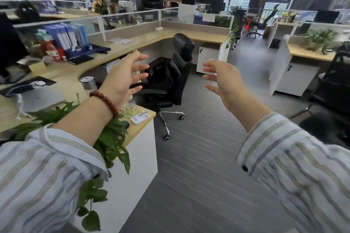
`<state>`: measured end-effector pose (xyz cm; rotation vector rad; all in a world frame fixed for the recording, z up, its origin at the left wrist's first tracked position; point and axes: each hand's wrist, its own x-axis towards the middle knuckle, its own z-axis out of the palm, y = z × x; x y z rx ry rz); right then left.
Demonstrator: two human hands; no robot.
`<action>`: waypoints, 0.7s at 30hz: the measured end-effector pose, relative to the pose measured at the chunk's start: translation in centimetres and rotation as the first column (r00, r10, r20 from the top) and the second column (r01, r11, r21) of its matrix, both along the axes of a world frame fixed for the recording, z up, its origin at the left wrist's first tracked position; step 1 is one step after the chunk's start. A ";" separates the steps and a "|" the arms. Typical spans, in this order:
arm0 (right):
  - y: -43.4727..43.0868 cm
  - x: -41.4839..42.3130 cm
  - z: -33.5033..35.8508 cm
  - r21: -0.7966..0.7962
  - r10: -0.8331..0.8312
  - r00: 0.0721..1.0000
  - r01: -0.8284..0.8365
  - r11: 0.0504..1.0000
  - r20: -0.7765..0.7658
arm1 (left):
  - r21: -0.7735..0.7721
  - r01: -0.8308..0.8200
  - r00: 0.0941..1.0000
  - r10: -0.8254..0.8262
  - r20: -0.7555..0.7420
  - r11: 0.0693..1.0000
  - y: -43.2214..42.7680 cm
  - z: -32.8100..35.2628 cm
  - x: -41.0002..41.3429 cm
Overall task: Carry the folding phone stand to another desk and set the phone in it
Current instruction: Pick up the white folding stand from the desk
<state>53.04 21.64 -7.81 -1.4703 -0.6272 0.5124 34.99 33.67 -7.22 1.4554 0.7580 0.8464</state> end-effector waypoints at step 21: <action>27.9 22.6 -6.7 -0.139 0.378 0.917 -0.394 0.909 -0.128 | -0.167 -0.444 0.895 0.430 -0.117 0.880 19.5 -7.3 19.4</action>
